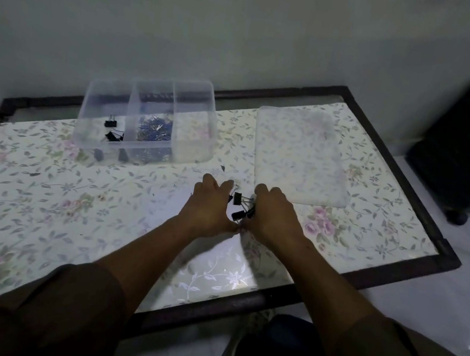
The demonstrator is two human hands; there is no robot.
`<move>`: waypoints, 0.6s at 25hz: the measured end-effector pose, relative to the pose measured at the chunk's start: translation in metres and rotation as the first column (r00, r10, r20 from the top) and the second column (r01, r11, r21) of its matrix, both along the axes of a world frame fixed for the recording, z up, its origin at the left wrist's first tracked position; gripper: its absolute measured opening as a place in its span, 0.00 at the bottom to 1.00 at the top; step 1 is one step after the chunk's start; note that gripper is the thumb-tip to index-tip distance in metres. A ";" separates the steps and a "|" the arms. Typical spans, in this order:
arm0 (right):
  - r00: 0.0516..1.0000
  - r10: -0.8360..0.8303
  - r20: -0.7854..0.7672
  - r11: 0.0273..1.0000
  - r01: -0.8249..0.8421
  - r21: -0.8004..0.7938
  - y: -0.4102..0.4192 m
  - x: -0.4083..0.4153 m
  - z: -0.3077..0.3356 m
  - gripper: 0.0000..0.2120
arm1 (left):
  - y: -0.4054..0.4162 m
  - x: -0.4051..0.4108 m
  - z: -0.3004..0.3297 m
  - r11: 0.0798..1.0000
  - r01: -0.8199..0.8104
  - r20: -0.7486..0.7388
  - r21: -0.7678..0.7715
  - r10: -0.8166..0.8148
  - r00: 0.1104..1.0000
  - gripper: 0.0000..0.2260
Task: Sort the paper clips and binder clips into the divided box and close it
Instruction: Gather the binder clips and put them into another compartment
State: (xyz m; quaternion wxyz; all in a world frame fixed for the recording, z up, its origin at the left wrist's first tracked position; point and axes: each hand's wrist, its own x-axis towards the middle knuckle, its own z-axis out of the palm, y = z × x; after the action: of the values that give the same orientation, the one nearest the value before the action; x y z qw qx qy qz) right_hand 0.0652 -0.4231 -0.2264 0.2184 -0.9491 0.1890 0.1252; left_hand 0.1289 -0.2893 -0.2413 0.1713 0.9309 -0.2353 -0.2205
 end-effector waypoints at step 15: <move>0.962 -0.269 0.040 0.877 0.228 0.424 0.004 -0.002 -0.006 0.13 | 0.002 -0.024 -0.003 0.944 -0.139 -0.071 -0.300 0.123 0.990 0.15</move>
State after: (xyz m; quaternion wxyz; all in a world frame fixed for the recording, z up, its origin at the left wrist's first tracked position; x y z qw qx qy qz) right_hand 0.0631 -0.4190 -0.2323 0.4383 -0.8537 0.2675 0.0868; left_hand 0.1054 -0.2870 -0.2440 0.3327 0.9011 -0.1996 -0.1937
